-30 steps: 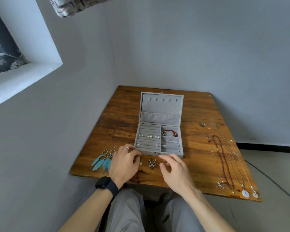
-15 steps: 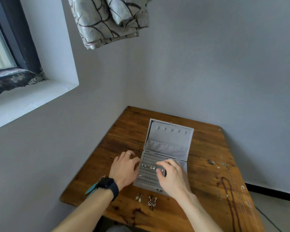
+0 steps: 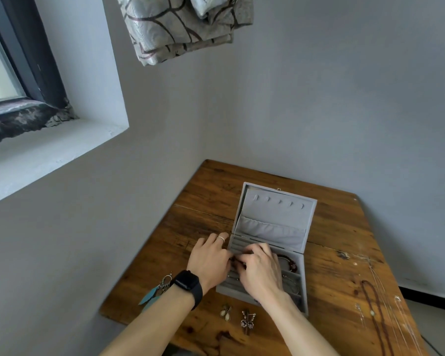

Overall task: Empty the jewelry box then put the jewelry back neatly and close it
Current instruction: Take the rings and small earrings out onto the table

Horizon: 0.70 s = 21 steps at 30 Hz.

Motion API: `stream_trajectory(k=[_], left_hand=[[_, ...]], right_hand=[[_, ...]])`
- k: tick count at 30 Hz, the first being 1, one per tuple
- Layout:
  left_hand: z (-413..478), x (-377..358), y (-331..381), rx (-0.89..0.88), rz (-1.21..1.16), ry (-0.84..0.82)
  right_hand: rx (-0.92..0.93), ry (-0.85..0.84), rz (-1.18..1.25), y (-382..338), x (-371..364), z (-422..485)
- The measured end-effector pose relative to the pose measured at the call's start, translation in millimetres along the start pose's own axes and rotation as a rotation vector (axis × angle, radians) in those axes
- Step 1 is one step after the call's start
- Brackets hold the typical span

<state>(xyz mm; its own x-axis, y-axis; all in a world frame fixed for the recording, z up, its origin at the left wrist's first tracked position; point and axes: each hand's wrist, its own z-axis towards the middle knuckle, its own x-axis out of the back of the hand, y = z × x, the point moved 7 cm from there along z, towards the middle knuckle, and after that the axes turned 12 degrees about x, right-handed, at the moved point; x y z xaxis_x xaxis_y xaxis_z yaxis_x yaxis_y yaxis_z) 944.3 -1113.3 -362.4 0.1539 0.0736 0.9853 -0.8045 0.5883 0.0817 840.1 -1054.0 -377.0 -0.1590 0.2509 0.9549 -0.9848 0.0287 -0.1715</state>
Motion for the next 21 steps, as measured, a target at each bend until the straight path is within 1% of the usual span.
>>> stream_trajectory(k=[3, 6, 8, 11, 15, 18, 21], left_hand=[[-0.6, 0.0, -1.3, 0.039, -0.018, -0.035], [-1.1, 2.2, -2.6, 0.070, -0.044, -0.043], [-0.9, 2.8, -2.4, 0.095, -0.062, -0.042], [-1.4, 0.1, -5.7, 0.147, -0.155, -0.075], [-10.7, 3.9, -14.5, 0.227, -0.353, -0.096], [-34.4, 8.8, -17.7, 0.272, -0.527, -0.056], [-67.9, 13.0, -8.2, 0.235, -0.645, 0.006]], right_hand=[[-0.013, 0.051, -0.001, -2.0, 1.8, -0.8], [-0.018, 0.006, 0.019, -3.3, 2.0, 5.0], [-0.036, 0.010, 0.076, -1.0, 5.7, 5.4], [-0.107, 0.104, 0.202, 4.7, 17.3, -11.6], [-0.184, 0.286, 0.374, 11.7, 37.9, -67.5], [-0.257, 0.379, 0.493, 14.4, 46.9, -120.6], [-0.310, 0.394, 0.524, 16.1, 40.3, -164.4]])
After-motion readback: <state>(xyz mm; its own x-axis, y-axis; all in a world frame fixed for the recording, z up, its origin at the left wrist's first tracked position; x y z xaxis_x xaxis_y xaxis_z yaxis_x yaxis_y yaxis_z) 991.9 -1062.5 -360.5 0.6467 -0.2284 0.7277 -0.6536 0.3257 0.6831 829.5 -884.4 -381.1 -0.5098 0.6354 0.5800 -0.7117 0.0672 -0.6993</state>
